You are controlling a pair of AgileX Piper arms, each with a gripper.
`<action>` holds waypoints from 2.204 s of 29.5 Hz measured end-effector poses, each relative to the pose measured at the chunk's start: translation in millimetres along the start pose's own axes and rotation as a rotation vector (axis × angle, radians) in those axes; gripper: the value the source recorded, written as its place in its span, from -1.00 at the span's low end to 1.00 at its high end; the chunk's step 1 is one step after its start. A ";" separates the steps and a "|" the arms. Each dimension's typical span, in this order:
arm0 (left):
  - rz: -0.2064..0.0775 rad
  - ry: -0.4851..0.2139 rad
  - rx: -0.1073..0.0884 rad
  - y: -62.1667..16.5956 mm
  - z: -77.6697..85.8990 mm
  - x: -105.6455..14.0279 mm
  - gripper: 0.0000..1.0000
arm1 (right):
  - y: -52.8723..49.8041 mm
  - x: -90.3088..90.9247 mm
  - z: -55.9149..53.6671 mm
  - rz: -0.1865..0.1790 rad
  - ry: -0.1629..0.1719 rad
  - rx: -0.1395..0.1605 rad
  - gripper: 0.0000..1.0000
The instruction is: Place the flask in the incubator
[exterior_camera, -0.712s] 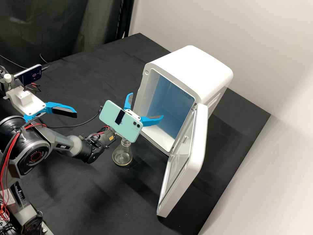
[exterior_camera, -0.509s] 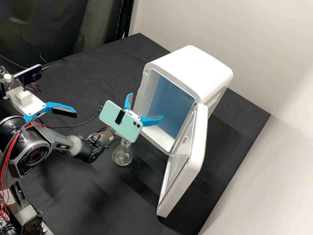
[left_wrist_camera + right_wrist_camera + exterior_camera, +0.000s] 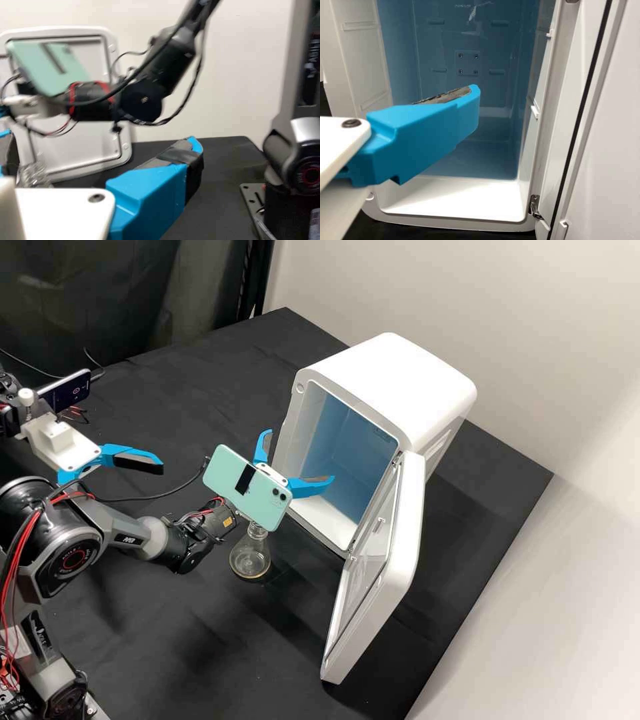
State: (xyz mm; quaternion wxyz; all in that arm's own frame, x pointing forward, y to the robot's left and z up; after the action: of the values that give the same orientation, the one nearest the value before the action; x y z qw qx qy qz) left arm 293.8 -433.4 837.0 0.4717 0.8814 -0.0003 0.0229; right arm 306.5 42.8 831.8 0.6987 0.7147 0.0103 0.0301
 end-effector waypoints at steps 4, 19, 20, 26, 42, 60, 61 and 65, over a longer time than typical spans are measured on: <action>-0.010 0.025 -0.023 -3.4 -12.3 -9.6 1.00 | 0.0 0.0 0.0 0.000 0.000 0.000 1.00; 0.035 0.036 -0.050 -2.4 -33.4 -35.0 1.00 | 0.0 0.0 0.0 0.000 0.000 0.000 1.00; 0.039 0.033 -0.053 -2.1 -34.2 -35.7 1.00 | 0.0 0.0 0.0 0.000 0.000 0.000 1.00; 0.045 0.040 -0.058 -4.6 -39.8 -44.9 1.00 | 0.0 0.0 0.0 0.000 0.000 0.000 1.00; -0.039 0.042 -0.075 -24.1 -42.1 -61.2 1.00 | 0.0 0.0 0.0 0.000 0.000 0.000 1.00; -0.107 0.166 -0.103 -43.4 -74.6 -58.1 1.00 | 0.0 0.0 0.0 0.000 0.000 0.000 1.00; -0.104 0.178 -0.103 -42.8 -77.5 -59.1 1.00 | 0.0 0.0 0.0 0.000 0.000 0.000 1.00; -0.091 0.227 -0.108 -40.4 -89.4 -63.7 1.00 | 0.0 0.0 0.0 0.000 0.000 0.000 1.00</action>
State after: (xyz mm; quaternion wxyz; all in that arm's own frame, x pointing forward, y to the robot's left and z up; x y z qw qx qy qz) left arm 227.5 -337.9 850.4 0.5161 0.8455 0.0920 0.1010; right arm 306.5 42.8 831.8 0.6987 0.7147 0.0103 0.0301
